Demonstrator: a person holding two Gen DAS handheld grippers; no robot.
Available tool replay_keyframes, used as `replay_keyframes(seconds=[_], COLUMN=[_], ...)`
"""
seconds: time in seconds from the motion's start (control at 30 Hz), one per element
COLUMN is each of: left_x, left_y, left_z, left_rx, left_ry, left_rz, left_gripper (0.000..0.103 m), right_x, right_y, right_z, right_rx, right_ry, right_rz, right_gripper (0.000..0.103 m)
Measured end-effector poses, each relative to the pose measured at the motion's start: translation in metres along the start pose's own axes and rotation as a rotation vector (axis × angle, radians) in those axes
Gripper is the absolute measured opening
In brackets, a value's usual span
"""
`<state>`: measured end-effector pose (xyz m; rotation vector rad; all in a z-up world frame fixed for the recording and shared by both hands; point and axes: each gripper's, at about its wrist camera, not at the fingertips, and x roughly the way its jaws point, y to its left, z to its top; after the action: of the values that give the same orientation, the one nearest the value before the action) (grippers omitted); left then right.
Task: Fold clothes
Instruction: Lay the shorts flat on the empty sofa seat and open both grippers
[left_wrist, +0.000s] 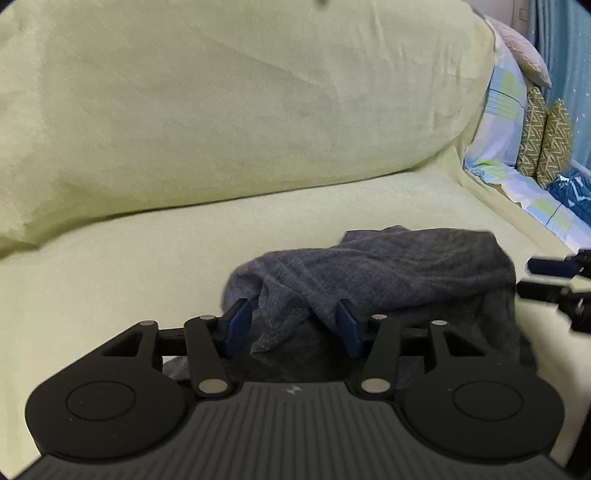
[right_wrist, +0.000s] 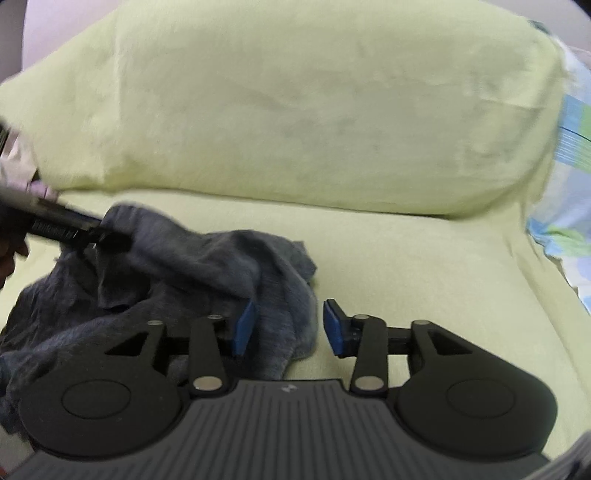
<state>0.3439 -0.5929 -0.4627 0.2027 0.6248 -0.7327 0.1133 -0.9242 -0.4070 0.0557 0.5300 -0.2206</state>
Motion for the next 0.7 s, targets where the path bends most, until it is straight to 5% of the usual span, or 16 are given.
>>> replay_keyframes(seconds=[0.13, 0.27, 0.5, 0.7], left_x=[-0.028, -0.065, -0.129, -0.172], left_y=[0.014, 0.005, -0.057, -0.094], left_z=[-0.016, -0.032, -0.069, -0.105], left_rx=[-0.023, -0.066, 0.083, 0.116], left_ry=[-0.055, -0.027, 0.036, 0.118], left_rz=[0.054, 0.038, -0.014, -0.003], left_gripper=[0.061, 0.061, 0.061, 0.058], right_x=[-0.011, -0.033, -0.058, -0.091], right_y=[0.001, 0.011, 0.033, 0.025], right_z=[-0.017, -0.031, -0.059, -0.059], right_rx=[0.01, 0.034, -0.115, -0.112], right_ry=[-0.065, 0.018, 0.125, 0.091], right_rz=[0.007, 0.048, 0.088, 0.074], right_gripper=[0.049, 0.051, 0.054, 0.054])
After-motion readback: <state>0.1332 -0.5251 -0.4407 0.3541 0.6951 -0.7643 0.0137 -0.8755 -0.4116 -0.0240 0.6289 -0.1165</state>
